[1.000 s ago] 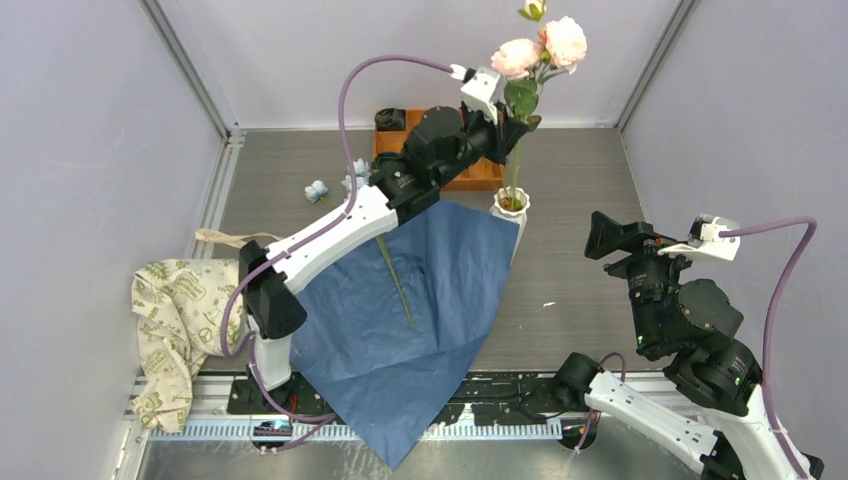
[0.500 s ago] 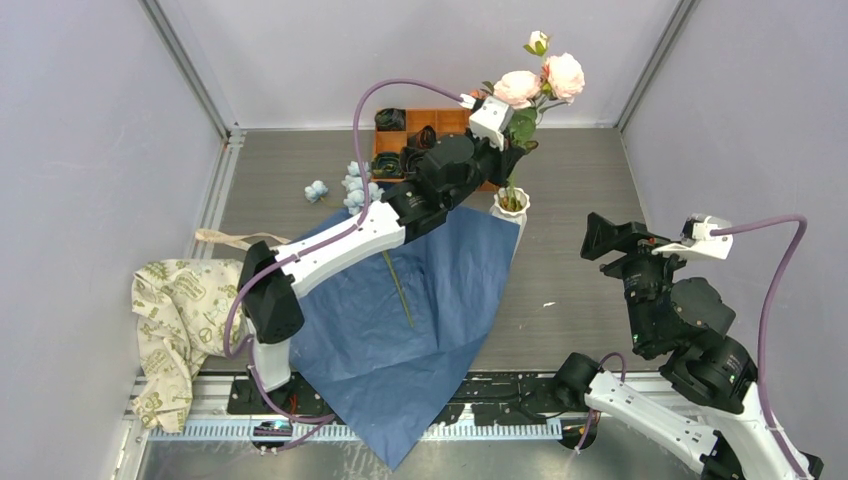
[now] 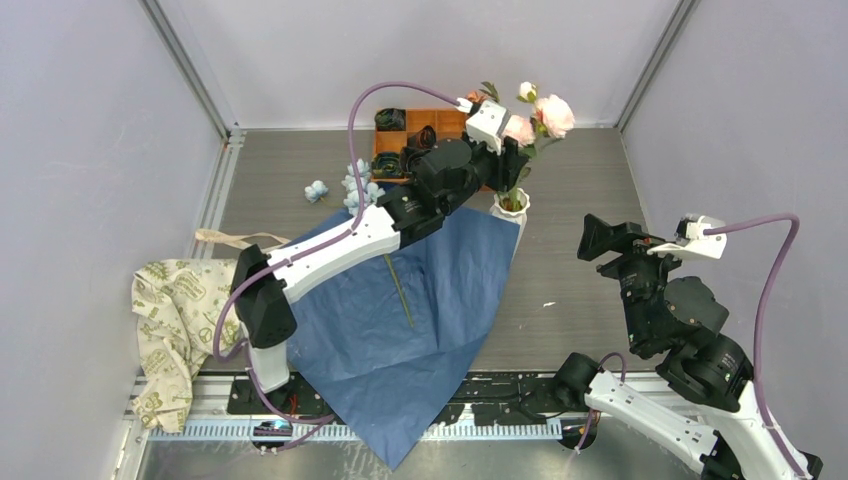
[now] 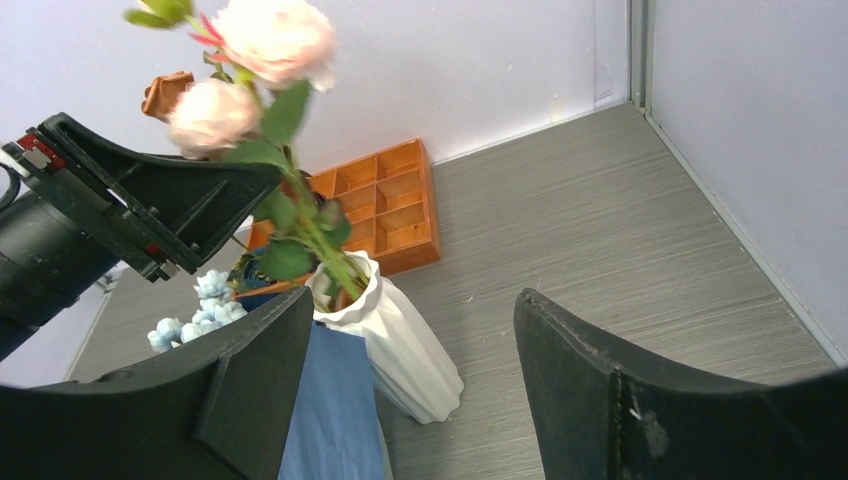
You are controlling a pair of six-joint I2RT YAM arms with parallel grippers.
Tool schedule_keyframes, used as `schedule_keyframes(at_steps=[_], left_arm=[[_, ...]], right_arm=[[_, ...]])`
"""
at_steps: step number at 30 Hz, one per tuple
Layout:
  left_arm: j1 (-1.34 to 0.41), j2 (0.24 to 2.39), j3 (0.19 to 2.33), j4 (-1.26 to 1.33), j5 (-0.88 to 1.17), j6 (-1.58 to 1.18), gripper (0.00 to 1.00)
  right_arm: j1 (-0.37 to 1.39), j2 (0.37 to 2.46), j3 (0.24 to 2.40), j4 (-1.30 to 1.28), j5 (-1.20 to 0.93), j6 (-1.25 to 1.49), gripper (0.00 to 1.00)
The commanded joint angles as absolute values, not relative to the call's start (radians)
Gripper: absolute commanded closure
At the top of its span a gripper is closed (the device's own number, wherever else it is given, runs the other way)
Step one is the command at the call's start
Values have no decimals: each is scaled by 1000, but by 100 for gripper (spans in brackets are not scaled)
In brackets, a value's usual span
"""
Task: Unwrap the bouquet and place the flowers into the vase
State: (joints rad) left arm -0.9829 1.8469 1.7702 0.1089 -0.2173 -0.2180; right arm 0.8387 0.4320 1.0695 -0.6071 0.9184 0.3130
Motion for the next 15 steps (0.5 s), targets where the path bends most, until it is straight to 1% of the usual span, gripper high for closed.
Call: schedule_keyframes(at_steps=[1, 3, 5, 15], left_arm=[[-1001, 1789, 1811, 110, -230, -196, 48], [-1008, 1785, 1813, 94, -234, -195, 43], [-1014, 1777, 1810, 79, -241, -196, 39], [-1038, 1663, 1734, 65, -272, -194, 37]], right_arm=[[843, 432, 1071, -580, 927, 326, 21], [844, 431, 1071, -581, 927, 328, 21], [843, 433, 1069, -580, 925, 332, 21], [843, 447, 1067, -579, 917, 340, 21]])
